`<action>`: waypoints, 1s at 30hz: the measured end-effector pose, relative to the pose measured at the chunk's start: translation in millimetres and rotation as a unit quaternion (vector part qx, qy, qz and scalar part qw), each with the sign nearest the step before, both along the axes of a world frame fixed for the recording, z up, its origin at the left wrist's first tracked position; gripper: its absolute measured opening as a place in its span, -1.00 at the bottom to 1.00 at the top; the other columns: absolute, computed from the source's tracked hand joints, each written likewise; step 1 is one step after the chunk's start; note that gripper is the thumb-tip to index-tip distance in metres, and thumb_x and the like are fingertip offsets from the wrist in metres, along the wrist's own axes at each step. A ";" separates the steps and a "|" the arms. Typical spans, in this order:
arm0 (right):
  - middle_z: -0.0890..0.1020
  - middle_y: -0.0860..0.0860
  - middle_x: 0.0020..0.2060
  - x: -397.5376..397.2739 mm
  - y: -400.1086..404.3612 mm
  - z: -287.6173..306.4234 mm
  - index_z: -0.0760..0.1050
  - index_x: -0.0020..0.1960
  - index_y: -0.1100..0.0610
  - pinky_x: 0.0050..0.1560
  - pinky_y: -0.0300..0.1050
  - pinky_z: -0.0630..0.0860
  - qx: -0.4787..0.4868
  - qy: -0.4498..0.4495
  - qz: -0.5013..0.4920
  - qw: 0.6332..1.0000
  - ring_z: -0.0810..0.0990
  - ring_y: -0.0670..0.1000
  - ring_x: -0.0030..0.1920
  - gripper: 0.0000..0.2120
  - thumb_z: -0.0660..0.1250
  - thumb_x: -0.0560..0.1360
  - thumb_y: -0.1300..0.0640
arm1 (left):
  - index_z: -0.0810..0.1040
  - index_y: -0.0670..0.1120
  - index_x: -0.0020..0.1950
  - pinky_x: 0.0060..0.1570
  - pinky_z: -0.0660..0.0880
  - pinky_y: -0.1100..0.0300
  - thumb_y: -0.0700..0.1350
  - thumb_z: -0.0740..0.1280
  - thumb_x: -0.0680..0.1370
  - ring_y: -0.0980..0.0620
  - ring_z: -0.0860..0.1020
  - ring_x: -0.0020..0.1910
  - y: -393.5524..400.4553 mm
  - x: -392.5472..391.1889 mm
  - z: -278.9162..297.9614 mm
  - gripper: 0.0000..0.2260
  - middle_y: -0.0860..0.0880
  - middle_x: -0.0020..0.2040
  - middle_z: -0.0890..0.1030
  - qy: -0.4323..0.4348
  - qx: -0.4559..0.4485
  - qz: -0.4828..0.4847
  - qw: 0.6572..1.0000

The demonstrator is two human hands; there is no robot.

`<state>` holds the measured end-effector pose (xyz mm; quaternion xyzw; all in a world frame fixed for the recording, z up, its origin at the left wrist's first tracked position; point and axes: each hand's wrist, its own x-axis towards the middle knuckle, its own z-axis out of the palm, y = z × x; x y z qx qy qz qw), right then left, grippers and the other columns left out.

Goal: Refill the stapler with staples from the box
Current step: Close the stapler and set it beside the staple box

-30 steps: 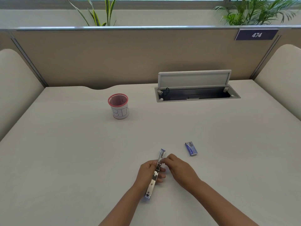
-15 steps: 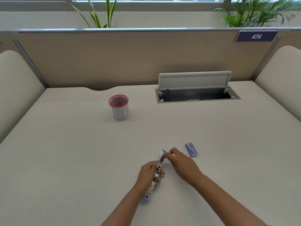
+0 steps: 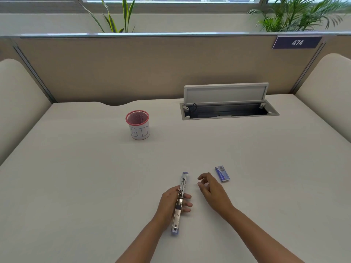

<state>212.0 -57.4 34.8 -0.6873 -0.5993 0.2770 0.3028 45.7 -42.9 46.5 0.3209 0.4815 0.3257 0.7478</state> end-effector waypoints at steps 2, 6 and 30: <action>0.43 -0.14 -0.39 -2.2 -4.3 -5.6 0.41 -0.02 -0.02 -0.29 -0.23 0.33 0.005 -0.006 -0.027 1.000 0.39 -0.14 -0.37 -0.94 0.22 0.54 0.13 | 0.49 -0.24 0.08 -0.45 0.56 0.16 -0.26 0.13 0.58 -0.08 0.61 -0.40 -0.2 0.5 -0.1 -0.82 -0.23 -0.18 0.59 0.000 0.003 0.000 1.000; 0.42 -0.14 -0.43 -6.6 -9.1 -10.1 0.43 0.00 -0.02 -0.36 -0.35 0.31 0.014 -0.033 -0.035 0.999 0.41 -0.13 -0.39 -0.93 0.22 0.54 0.12 | 0.50 -0.17 0.04 -0.42 0.57 0.18 -0.21 0.15 0.60 -0.04 0.64 -0.37 -2.0 1.1 -2.5 -0.85 -0.20 -0.17 0.60 0.030 0.025 -0.003 0.999; 0.45 -0.14 -0.25 -10.7 -21.2 -12.8 0.45 0.04 0.02 -0.25 -0.45 0.31 0.038 -0.058 0.000 0.998 0.41 -0.21 -0.28 -0.82 0.29 0.45 0.18 | 0.39 -0.02 0.14 -0.45 0.54 0.18 -0.11 0.18 0.60 -0.16 0.68 -0.21 -3.1 -0.5 -0.3 -0.87 -0.04 0.10 0.61 0.059 0.053 -0.023 0.997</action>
